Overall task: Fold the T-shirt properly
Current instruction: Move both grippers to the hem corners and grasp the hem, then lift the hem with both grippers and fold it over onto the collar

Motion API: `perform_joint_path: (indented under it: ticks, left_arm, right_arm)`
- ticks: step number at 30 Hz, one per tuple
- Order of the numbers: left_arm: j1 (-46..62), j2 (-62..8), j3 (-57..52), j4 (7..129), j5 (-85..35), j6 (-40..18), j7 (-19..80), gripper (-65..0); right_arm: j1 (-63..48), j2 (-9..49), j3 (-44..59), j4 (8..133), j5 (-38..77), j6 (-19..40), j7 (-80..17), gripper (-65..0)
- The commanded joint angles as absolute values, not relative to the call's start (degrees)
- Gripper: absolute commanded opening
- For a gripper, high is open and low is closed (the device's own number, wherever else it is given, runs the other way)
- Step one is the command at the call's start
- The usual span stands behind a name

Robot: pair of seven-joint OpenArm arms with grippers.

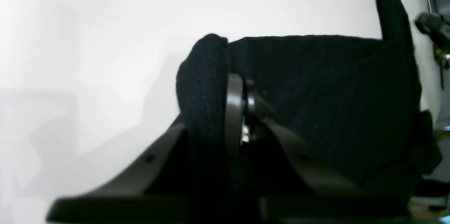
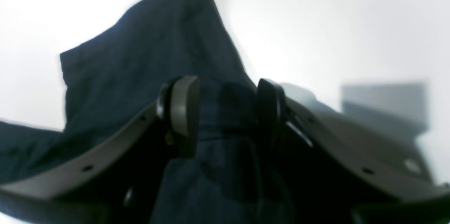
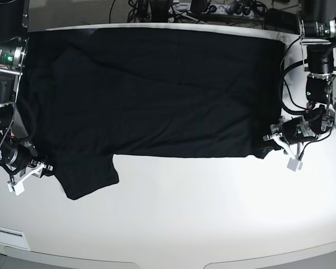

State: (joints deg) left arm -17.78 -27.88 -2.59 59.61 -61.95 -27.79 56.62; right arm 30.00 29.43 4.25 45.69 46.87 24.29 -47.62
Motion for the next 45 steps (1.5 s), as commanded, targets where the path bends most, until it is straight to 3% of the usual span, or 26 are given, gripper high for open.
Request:
perform_joint_path:
  ticks: [1, 5, 18, 20, 22, 25, 28, 30, 35, 45]
  left_arm:
    - [-17.93, -28.71, -2.46, 59.77, -58.98, -27.05, 58.76, -65.0]
    - [-17.93, -28.69, -2.46, 59.77, -58.98, -27.03, 58.76, -65.0]
    - [-17.96, -28.42, -2.46, 59.77, -59.0, -27.03, 58.74, -65.0]
    - [-17.98, -28.4, -2.46, 59.77, -59.02, -27.05, 58.72, -65.0]
    - [-17.98, -28.4, -2.46, 59.77, -59.02, -27.18, 58.46, -65.0]
    - [-17.98, -28.42, -2.46, 59.77, -59.46, -28.99, 58.35, -65.0]
    - [-17.96, -28.42, -2.46, 59.77, -60.97, -29.36, 58.41, -65.0]
    - [-17.98, -28.45, -2.48, 59.77, -62.17, -32.69, 58.46, -65.0]
    - [-17.96, -28.71, -2.48, 60.03, -68.6, -40.0, 60.69, -65.0]
    - [-17.76, -29.02, -2.46, 64.34, -85.0, -40.0, 76.36, -65.0]
  right_arm:
    - [33.41, 30.55, 4.56, 43.59, 47.83, 25.61, -46.68, -35.9]
    - [36.21, 30.37, 4.56, 35.29, 47.81, 26.68, -44.49, -35.9]
    - [35.27, 25.5, 4.56, 35.03, 48.01, 33.98, -45.67, -36.2]
    - [35.29, 25.41, 4.56, 35.03, 48.01, 35.31, -45.69, -44.3]
    - [35.55, 25.61, 4.56, 35.14, 48.03, 36.58, -46.37, -62.9]
    - [36.05, 25.91, 4.56, 36.58, 50.89, 39.44, -50.81, -65.0]
    - [35.51, 26.22, 4.56, 40.49, 59.92, 40.0, -59.79, -65.0]
    - [33.98, 26.85, 4.56, 43.97, 65.08, 40.0, -63.59, -65.0]
    - [26.26, 30.94, 4.56, 57.56, 69.28, 40.0, -63.7, -65.0]
    - [7.22, 39.13, 4.56, 87.77, 65.58, 40.0, -62.65, -65.0]
